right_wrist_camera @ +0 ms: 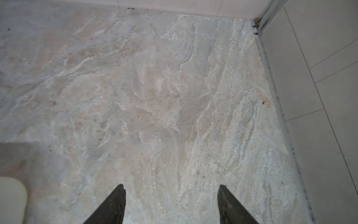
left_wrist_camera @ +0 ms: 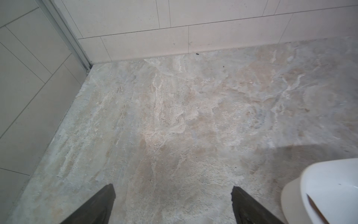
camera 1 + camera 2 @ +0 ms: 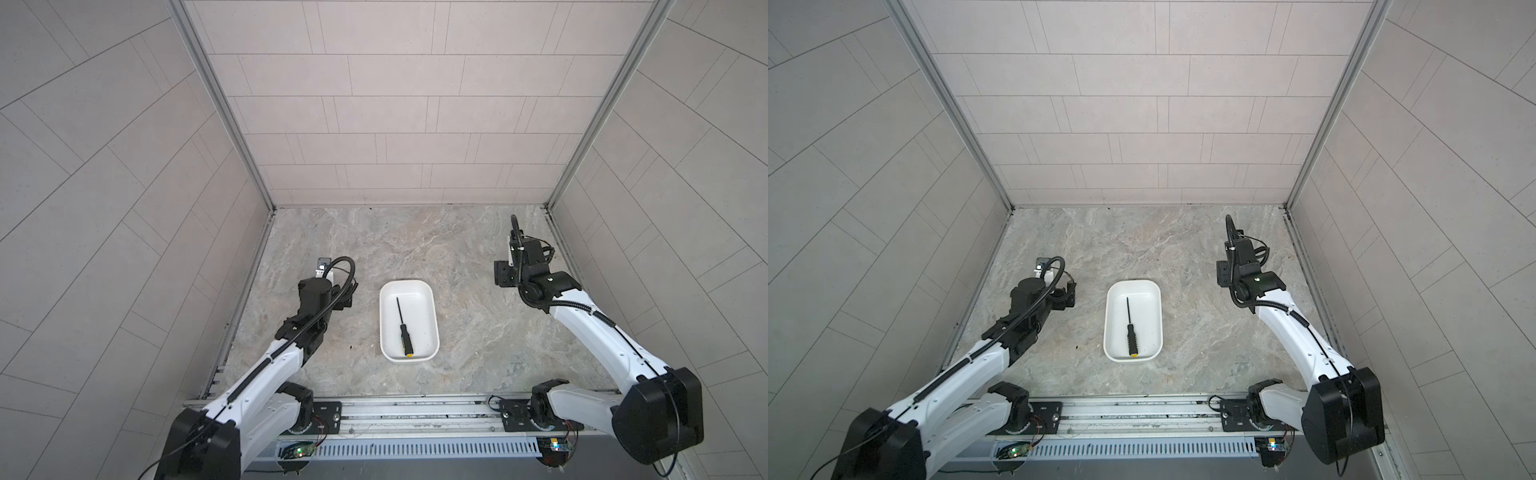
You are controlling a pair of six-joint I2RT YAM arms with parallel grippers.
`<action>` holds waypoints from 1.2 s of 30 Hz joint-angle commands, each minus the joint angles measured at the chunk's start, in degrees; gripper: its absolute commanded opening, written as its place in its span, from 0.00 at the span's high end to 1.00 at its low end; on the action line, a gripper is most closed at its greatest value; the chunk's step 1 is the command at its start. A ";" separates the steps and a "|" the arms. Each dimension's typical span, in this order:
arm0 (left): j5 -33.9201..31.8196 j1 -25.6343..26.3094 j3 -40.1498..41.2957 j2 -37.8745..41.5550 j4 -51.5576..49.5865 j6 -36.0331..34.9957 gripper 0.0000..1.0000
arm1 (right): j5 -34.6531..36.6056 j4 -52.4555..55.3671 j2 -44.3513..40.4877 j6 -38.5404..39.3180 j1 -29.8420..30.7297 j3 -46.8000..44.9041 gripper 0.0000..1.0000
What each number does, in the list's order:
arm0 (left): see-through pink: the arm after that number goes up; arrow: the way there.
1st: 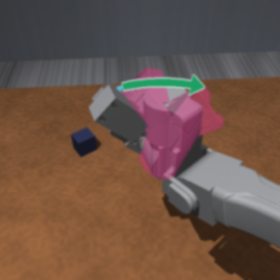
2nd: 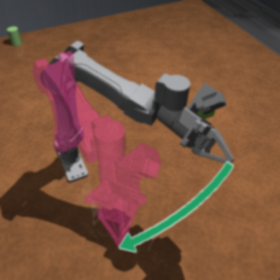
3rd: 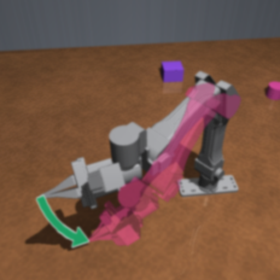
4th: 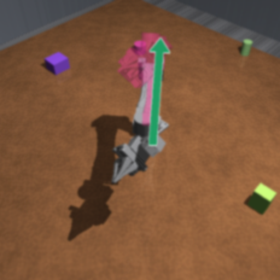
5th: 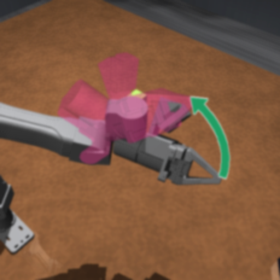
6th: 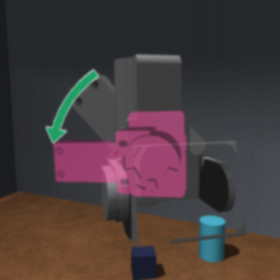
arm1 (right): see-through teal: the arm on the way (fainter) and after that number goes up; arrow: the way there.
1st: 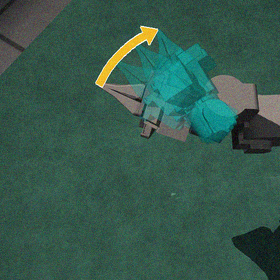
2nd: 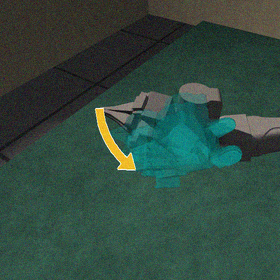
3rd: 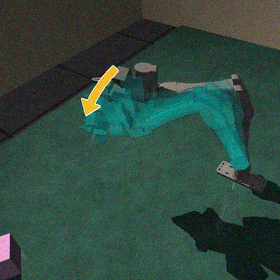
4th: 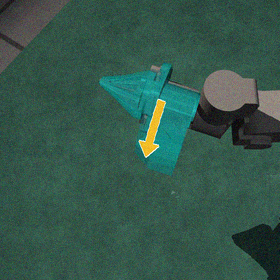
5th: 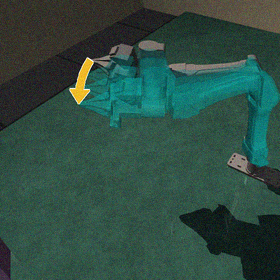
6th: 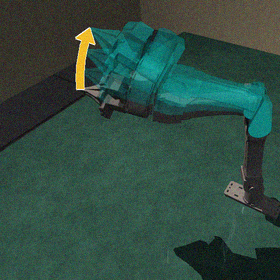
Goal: Put the screwdriver in the bin
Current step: Reset both arms
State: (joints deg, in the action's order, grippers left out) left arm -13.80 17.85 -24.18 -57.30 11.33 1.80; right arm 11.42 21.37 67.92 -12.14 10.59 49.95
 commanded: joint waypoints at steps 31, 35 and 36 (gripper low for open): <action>11.82 -18.51 0.19 -28.10 31.41 0.54 0.00 | 8.36 -73.16 18.00 5.60 -7.89 -30.93 0.31; 11.37 -18.57 -0.12 -29.91 32.16 0.83 0.00 | 9.10 -65.18 17.94 5.38 -6.95 -27.02 0.30; 11.70 -18.62 -0.39 -30.05 31.68 0.62 0.00 | 9.06 -65.23 18.09 5.40 -6.94 -26.99 0.30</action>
State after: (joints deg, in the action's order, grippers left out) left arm -2.37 -0.43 -23.18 -86.59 40.53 1.72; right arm 18.50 -41.95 85.93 -8.38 3.05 21.78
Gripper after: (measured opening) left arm 0.999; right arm 0.698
